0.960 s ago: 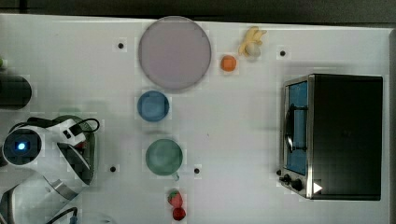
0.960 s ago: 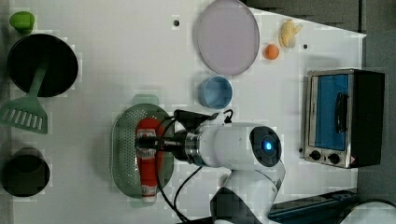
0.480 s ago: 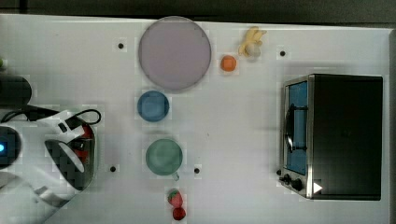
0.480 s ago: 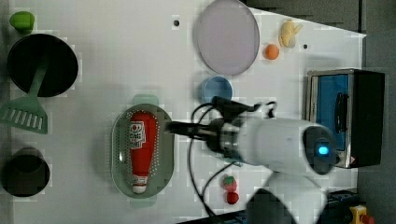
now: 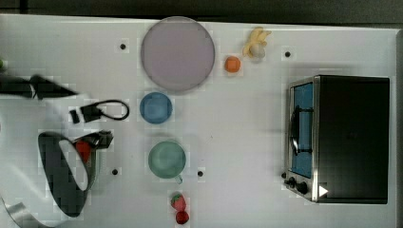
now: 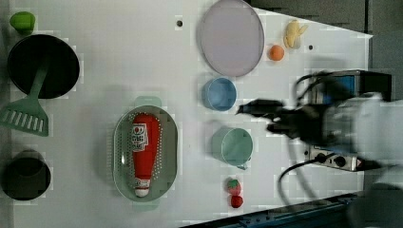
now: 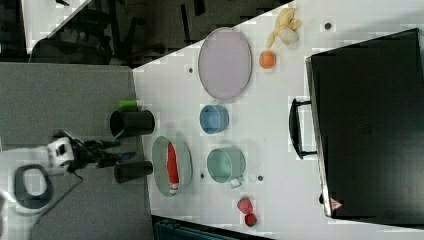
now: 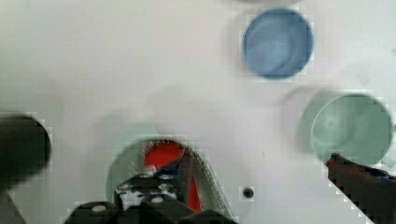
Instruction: Pick Ketchup from the table and place it in strainer.
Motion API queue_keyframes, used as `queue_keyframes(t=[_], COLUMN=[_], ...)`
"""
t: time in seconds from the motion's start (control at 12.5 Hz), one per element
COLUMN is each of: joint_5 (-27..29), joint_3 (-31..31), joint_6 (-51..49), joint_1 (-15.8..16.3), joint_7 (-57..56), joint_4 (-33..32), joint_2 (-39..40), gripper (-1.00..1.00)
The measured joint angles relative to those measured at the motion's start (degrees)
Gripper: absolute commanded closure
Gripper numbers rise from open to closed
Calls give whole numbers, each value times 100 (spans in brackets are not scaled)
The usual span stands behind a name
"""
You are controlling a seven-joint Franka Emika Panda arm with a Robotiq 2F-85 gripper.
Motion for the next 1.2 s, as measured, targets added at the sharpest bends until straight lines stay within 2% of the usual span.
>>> queue_keyframes(t=[0.24,0.48,0.72,0.96,1.2], joint_5=[1,9,33,25,-157], joint_3=[-708,-1484,-2196,-2577,-2651], joint_6=[-758,-1631,-1992,-1986,-2018], joint_1=[-142,-293,-381,-509,-571], joint_7=[-27,-79,-275,-415,-494], joint_4=[599,918,1315,1494,1511], joint_2=[-224,-387,-330,-257,-147], gripper=[-100,-100,-100,-100,-100])
